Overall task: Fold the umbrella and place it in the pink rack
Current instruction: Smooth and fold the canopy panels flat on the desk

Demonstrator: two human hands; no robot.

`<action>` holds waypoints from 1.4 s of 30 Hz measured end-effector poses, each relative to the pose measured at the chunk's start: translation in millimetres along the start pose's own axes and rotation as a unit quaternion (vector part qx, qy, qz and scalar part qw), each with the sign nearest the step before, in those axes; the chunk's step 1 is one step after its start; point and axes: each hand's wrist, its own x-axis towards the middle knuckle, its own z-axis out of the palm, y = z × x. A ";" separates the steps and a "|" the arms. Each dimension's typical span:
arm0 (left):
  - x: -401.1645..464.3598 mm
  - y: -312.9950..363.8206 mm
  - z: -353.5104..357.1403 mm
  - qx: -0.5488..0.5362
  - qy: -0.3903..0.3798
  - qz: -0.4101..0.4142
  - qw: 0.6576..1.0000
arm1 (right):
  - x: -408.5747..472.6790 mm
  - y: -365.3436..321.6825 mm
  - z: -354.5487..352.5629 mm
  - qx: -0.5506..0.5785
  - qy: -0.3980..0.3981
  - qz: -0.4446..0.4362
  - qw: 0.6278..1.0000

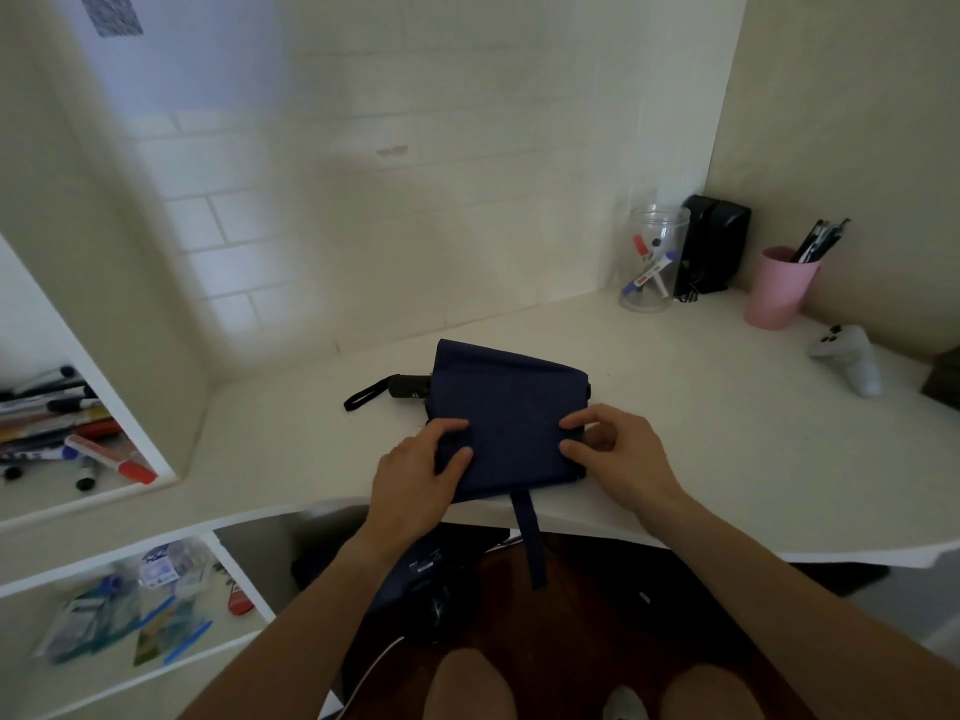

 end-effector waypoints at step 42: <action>17.0 -18.5 18.2 0.251 -0.139 0.233 0.929 | 153.8 -51.3 3.6 -0.263 -0.194 -0.010 0.945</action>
